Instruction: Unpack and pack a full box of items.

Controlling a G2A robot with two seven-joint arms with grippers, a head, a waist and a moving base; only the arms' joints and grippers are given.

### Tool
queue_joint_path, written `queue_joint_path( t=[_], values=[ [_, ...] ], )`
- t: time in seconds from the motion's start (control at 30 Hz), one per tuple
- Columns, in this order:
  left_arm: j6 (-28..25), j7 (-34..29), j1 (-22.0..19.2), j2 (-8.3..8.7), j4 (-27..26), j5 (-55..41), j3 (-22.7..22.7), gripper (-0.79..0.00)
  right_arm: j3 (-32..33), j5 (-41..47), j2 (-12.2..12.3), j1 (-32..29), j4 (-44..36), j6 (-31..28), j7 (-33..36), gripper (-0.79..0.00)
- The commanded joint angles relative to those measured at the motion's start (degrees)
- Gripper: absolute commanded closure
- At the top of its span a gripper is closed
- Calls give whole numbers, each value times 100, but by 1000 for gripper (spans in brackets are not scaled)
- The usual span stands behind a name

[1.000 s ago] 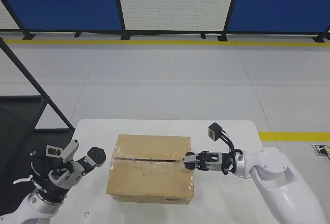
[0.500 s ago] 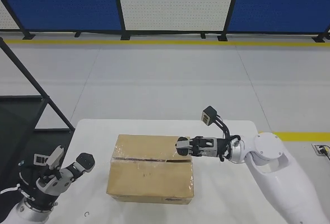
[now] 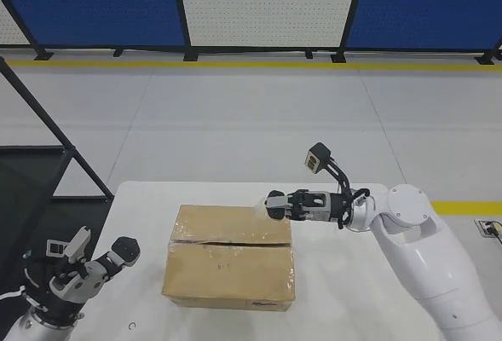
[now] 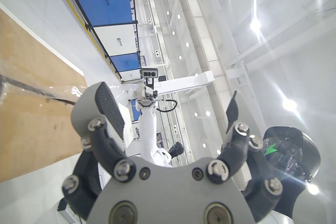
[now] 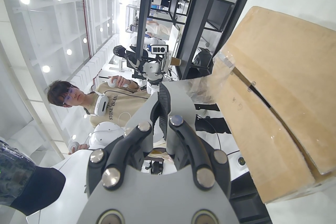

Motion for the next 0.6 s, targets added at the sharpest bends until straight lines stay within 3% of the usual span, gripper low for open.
queue_joint_path(
  t=[0.0,0.57],
  values=[
    [36,5,-41,3,6,23,38,-785,34,0,9,-13,-2,-40,30,0],
    [207,51,-244,27,57,161,242,-785,215,-87,84,39,819,-62,474,0]
  ],
)
